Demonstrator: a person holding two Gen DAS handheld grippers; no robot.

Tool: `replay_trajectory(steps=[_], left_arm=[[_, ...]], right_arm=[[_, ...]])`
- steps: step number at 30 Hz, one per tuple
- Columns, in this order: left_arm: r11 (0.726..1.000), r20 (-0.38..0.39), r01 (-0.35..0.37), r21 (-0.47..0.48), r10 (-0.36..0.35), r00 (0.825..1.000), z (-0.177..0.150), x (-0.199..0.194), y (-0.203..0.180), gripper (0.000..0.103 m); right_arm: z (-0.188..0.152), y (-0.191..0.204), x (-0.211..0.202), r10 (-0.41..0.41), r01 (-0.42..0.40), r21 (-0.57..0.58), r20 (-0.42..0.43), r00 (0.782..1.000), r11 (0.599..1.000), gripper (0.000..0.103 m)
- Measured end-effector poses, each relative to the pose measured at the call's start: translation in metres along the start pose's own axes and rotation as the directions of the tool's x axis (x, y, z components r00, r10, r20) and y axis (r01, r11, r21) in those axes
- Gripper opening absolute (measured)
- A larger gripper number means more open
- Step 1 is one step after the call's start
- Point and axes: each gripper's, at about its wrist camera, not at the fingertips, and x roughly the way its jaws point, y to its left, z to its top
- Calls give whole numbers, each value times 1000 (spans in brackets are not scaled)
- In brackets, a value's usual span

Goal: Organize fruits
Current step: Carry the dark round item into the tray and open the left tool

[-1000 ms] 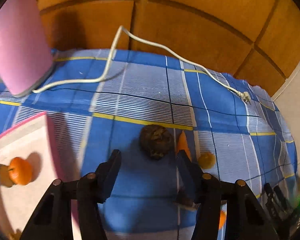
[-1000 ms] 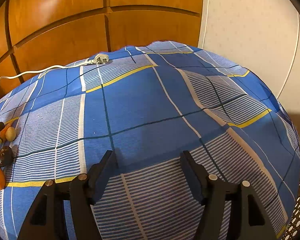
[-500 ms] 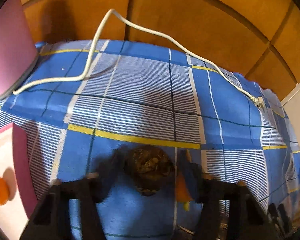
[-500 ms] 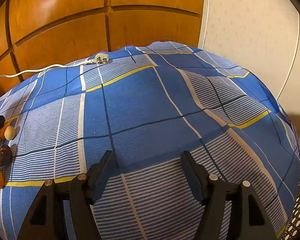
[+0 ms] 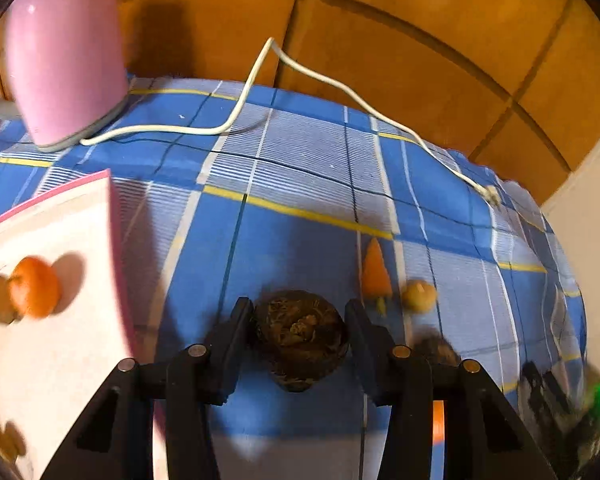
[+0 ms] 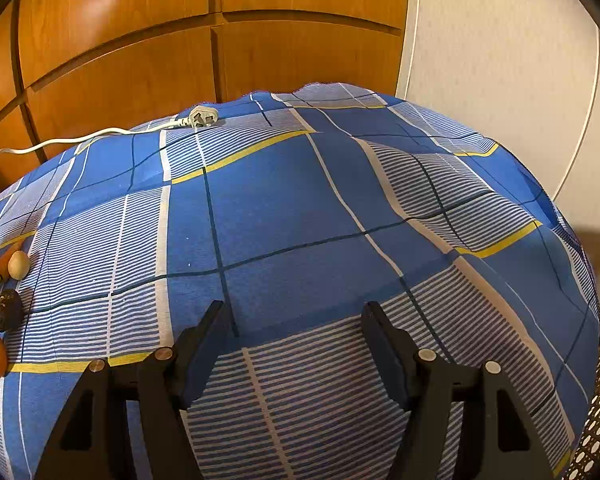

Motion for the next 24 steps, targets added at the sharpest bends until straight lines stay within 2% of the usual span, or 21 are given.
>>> replay_trajectory(steps=[4,10,16,20,24], left_arm=[[999,39,34,36,-35,999,-22,-29,-7,48],[997,65,81,13,-82,994,-54,-66,-2,48],[998,115,59,-22,-56,992,-83,-101,19,48],[994,162,26,-110,-8,987,-101,-128,50,48],[979,176,-16,-202,52,983,-118,-144,86,48]], right_arm=[[0,0,0,0,0,0,0,1000,1000,70],[0,0,0,-1,1,0,0,1000,1000,70],[0,0,0,-1,1,1,0,1000,1000,70],[0,0,0,-2,2,0,0,1000,1000,70],[0,0,0,-4,4,-2,0,1000,1000,70]])
